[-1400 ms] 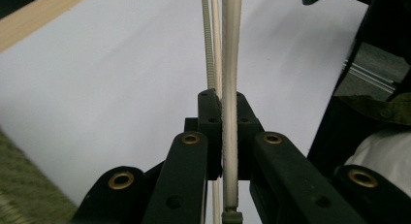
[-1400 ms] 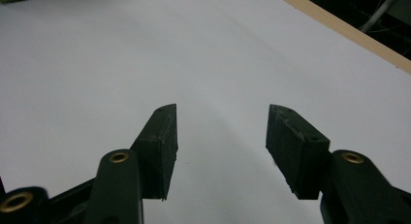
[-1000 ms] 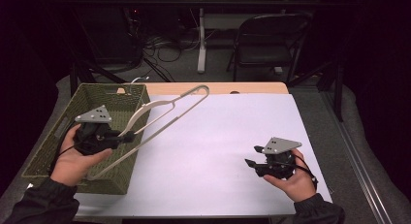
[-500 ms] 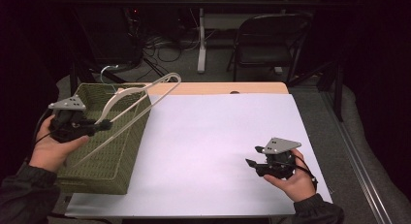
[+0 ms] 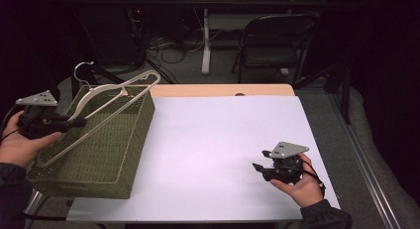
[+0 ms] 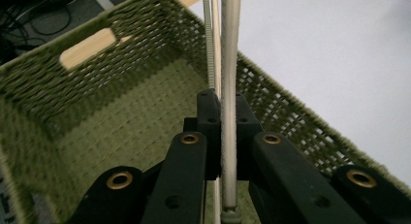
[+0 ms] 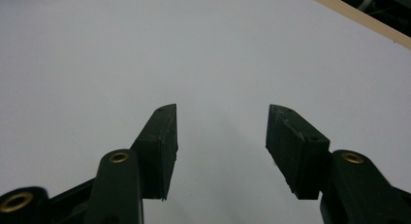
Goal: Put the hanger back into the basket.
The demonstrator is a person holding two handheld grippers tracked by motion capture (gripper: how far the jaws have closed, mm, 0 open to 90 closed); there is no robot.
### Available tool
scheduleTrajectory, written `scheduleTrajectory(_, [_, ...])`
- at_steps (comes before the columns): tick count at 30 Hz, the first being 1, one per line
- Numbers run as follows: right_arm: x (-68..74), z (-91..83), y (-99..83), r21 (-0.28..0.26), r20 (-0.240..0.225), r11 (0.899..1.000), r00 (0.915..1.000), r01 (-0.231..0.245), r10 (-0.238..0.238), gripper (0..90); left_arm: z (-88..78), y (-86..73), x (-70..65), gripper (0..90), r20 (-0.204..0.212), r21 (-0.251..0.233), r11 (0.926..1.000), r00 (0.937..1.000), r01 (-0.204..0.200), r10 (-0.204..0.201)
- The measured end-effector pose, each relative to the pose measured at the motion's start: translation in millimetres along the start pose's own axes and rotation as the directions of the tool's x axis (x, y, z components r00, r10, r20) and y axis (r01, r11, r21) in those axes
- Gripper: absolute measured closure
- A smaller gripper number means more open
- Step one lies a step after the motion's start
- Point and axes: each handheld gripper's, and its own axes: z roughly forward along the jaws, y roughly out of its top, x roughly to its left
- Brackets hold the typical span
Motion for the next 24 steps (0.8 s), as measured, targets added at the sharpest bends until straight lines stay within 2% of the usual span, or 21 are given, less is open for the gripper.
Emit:
scheduleTrajectory(4, [1.2, 1.0, 1.4, -0.001, -0.003, 1.0, 1.0, 0.0, 0.0, 44.7, -6.4, -15.8, 11.5, 87.1, -0.028, 0.007, 0.9997, 0.9994, 0.021, -0.021])
scheduleTrajectory(6, [1.9, 1.8, 2.6, -0.001, -0.002, 1.0, 1.0, 0.005, -0.005, 44.7, -7.3, -24.5, 16.7, 87.1, -0.035, 0.011, 0.9992, 0.9987, 0.039, -0.038])
scheduleTrajectory(12, [3.6, 3.0, 4.5, 0.023, -0.003, 1.0, 1.0, 0.009, -0.009, 44.7, -8.9, -41.9, 27.4, 87.1, -0.05, 0.017, 0.9983, 0.9972, 0.056, -0.055])
scheduleTrajectory(14, [3.5, 3.3, 4.6, 0.027, -0.002, 1.0, 0.9999, 0.011, -0.011, 44.7, -7.9, -44.5, 28.7, 87.1, -0.049, 0.013, 0.9979, 0.9968, 0.064, -0.063])
scheduleTrajectory(15, [3.7, 6.0, 4.1, 0.007, -0.004, 1.0, 1.0, 0.008, -0.008, 44.7, -6.0, -46.8, 29.8, 87.1, -0.047, 0.013, 0.9977, 0.9967, 0.067, -0.066])
scheduleTrajectory(20, [4.3, 6.9, 4.4, 0.013, -0.007, 1.0, 0.9999, 0.009, -0.009, 44.7, 5.3, -51.5, 30.4, 87.1, -0.021, 0.031, 0.9976, 0.9979, 0.062, -0.061])
scheduleTrajectory(24, [4.5, 7.3, 3.3, 0.016, -0.005, 1.0, 0.9999, 0.012, -0.011, 44.7, 14.6, -55.2, 31.4, 87.1, -0.014, 0.039, 0.9963, 0.997, 0.077, -0.077])
